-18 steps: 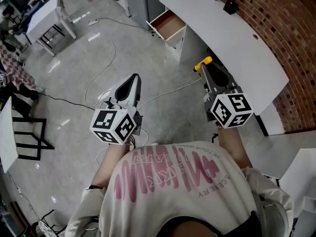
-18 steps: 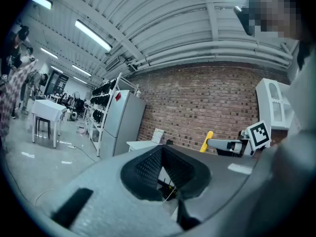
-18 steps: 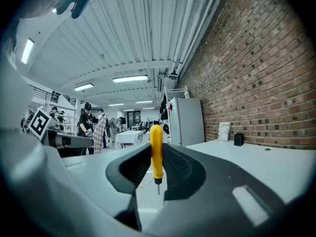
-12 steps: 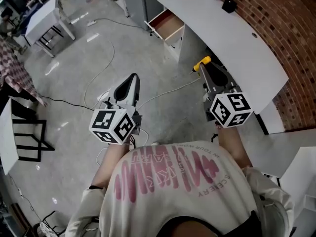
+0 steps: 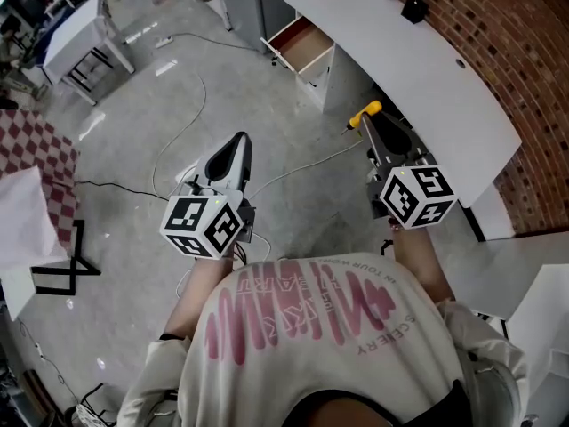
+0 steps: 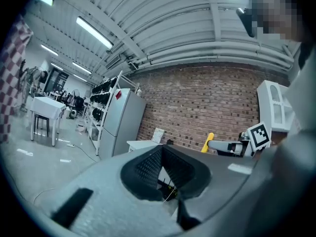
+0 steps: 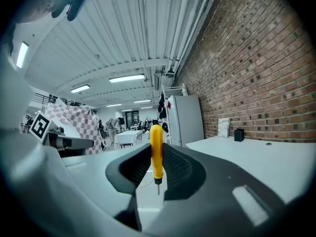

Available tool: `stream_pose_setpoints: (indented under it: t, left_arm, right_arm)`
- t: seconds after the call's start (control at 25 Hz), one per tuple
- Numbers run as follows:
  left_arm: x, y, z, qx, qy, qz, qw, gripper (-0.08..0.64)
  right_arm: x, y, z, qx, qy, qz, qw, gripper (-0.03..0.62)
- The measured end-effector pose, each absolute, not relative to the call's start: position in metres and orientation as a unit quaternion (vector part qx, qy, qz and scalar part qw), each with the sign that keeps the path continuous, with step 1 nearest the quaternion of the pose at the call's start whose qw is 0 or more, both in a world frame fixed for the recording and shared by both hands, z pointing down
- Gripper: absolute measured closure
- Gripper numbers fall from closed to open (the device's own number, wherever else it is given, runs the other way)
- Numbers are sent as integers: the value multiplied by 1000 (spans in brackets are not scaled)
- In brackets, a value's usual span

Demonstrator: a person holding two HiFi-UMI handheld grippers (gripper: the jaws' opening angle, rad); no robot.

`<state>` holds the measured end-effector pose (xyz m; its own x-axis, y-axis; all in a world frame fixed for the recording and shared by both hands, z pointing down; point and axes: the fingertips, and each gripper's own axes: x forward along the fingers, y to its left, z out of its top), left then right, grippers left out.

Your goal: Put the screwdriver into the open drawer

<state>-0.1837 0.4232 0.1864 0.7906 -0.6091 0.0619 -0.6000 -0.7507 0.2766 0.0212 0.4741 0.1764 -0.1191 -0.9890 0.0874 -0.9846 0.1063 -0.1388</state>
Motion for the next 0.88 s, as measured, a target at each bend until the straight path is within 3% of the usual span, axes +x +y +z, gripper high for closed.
stream_pose_setpoints:
  t: [0.52, 0.88]
  left_arm:
    - [-204, 385, 193, 943, -305, -15, 135, 557]
    - [-196, 372, 220, 941, -296, -15, 163, 557]
  right_arm:
    - [-3, 442, 180, -672, 737, -69, 14, 507]
    - [-6, 438, 207, -674, 733, -82, -27, 508]
